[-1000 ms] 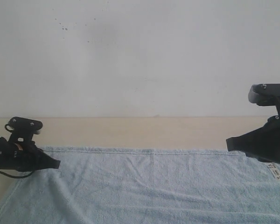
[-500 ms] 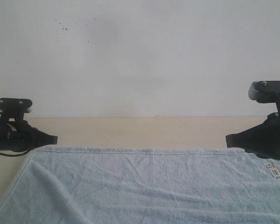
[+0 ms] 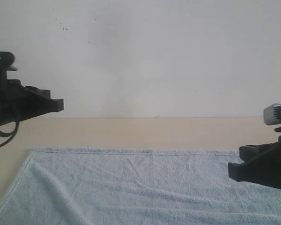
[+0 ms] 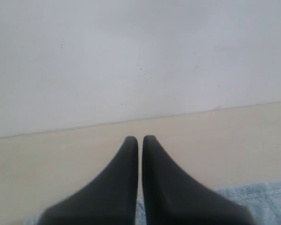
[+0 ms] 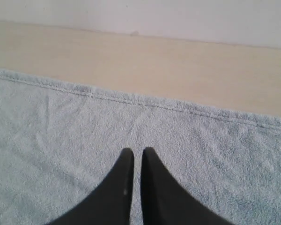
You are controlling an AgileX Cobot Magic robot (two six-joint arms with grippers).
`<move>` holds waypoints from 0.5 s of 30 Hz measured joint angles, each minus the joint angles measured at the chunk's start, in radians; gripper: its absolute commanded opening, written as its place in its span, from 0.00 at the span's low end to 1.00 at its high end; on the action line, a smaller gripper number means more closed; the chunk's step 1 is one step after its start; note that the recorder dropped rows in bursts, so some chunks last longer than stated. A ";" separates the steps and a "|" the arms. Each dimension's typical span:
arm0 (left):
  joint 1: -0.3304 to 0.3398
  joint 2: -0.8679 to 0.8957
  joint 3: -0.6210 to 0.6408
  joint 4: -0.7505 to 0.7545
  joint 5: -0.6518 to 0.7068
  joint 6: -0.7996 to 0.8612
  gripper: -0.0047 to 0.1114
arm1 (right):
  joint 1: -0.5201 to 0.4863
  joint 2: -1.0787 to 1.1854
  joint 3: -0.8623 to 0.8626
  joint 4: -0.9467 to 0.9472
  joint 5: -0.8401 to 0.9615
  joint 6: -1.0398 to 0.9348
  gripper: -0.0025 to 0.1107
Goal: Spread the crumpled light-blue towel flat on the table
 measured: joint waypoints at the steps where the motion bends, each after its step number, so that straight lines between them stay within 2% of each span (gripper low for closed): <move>1: -0.002 -0.086 0.062 0.000 -0.005 -0.033 0.08 | 0.000 -0.065 0.024 0.000 -0.012 0.007 0.08; 5: -0.002 -0.387 0.290 0.000 -0.009 -0.118 0.08 | 0.000 -0.287 0.082 0.000 -0.007 0.062 0.08; 9: -0.002 -0.733 0.458 0.000 0.041 -0.225 0.08 | 0.000 -0.499 0.093 0.002 0.184 0.080 0.08; 15: -0.002 -1.022 0.504 0.000 0.237 -0.234 0.08 | 0.000 -0.655 0.107 0.002 0.350 0.108 0.08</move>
